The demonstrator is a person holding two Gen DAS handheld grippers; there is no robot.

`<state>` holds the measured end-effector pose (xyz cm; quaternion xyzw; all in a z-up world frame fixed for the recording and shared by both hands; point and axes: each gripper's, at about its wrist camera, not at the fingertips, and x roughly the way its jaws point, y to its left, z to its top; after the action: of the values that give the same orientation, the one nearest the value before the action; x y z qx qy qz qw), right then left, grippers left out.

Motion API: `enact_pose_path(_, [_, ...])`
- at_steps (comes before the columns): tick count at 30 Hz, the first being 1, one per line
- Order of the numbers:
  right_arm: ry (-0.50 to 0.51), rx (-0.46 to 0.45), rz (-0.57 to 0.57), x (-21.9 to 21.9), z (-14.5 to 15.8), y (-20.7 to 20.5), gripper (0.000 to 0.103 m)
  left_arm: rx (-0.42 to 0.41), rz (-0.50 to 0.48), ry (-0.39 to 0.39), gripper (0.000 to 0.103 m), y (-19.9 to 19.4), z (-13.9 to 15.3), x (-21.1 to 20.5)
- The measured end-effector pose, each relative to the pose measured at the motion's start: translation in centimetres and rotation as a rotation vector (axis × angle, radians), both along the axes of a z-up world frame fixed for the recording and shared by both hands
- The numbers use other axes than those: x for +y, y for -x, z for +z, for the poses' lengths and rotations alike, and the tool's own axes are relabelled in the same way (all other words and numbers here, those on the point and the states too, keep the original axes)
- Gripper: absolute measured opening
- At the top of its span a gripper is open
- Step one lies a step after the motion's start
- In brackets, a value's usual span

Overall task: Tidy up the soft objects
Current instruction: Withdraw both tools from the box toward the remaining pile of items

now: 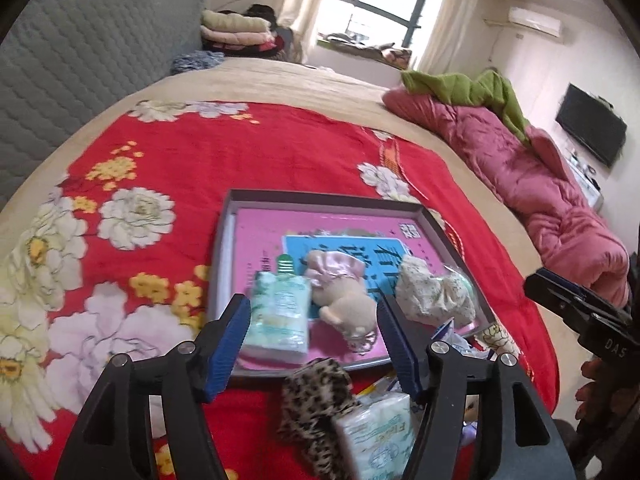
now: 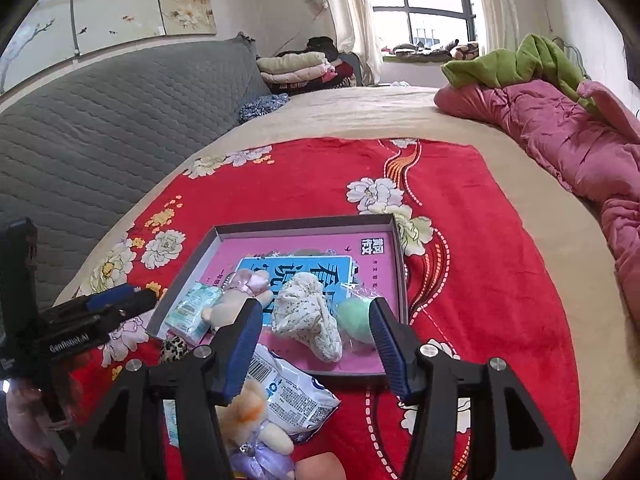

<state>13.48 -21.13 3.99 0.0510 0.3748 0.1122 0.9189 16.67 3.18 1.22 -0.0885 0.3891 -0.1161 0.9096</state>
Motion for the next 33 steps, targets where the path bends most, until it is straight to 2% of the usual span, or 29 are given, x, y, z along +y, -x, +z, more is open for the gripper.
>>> enact_pose_path(5, [-0.021,-0.01,0.006,-0.2,0.5,0.8,0.061,-0.006,0.051,0.004,0.068,1.2,1.0,1.9])
enact_pose_path(12, [-0.031,-0.055,0.015,-0.1,1.9,1.9,0.063,-0.02,0.095,-0.027,0.071,3.7,2.4,3.1])
enact_pose_path(18, [-0.072,-0.082,0.023,-0.2,3.2,2.7,0.068,-0.04,0.125,-0.012,0.073,5.7,4.2,3.8])
enact_pose_path(27, [-0.069,-0.124,0.015,-0.5,4.8,4.4,0.07,-0.07,0.133,-0.023,0.074,8.4,6.7,2.9])
enact_pose_path(33, [-0.079,-0.128,0.034,-0.6,5.2,5.5,0.07,-0.056,0.13,-0.038,0.074,9.5,7.0,2.0])
